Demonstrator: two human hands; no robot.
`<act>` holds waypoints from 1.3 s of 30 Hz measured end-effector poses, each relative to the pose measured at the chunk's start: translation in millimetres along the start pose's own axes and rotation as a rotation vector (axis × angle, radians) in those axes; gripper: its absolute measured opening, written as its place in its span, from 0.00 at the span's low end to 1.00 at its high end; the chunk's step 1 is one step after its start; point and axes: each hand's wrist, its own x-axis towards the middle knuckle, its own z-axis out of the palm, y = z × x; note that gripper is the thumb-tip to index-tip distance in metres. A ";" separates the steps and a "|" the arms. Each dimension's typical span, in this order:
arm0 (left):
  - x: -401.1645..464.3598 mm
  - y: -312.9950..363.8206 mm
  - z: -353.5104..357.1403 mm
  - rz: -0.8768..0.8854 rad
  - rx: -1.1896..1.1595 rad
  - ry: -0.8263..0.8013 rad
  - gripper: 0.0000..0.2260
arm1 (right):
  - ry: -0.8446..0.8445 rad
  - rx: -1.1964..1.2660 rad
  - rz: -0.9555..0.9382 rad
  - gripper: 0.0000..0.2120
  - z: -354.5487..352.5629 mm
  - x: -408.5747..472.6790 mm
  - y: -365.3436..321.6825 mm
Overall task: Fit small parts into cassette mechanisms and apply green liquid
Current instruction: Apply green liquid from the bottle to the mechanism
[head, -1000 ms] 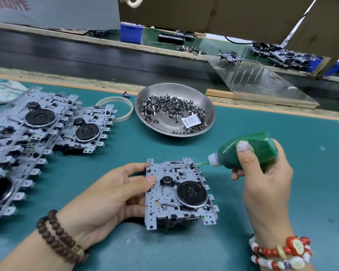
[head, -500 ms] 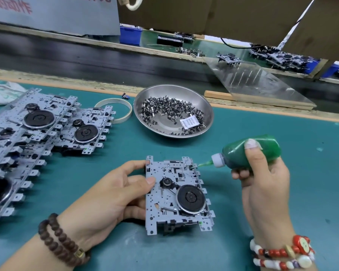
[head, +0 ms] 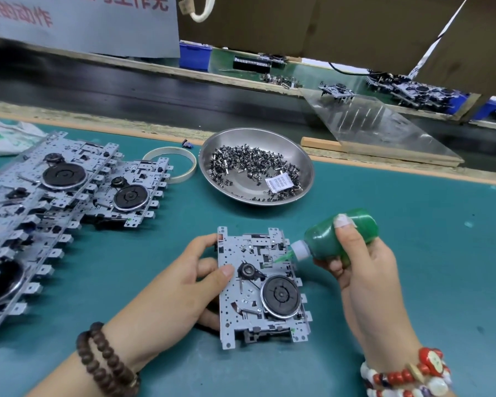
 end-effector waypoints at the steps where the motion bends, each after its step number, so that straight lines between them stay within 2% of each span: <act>1: 0.4 -0.6 -0.4 -0.001 -0.001 0.001 0.14 | -0.002 0.002 0.009 0.15 0.1 0.5 0.2; 6: 1.1 0.0 0.5 -0.007 -0.006 0.010 0.13 | -0.060 0.105 0.095 0.13 0.2 -0.8 0.8; 10: 1.4 -0.9 -0.5 -0.017 -0.014 -0.001 0.14 | -0.151 -0.034 0.058 0.13 4.6 -4.6 4.2; 18: 1.7 -0.2 -0.9 -0.035 -0.011 -0.011 0.15 | -0.172 -0.158 -0.016 0.10 6.9 -5.6 7.3; 39: 1.4 -0.1 0.6 -0.028 -0.011 0.003 0.14 | -0.181 -0.181 -0.036 0.10 7.6 -6.3 8.9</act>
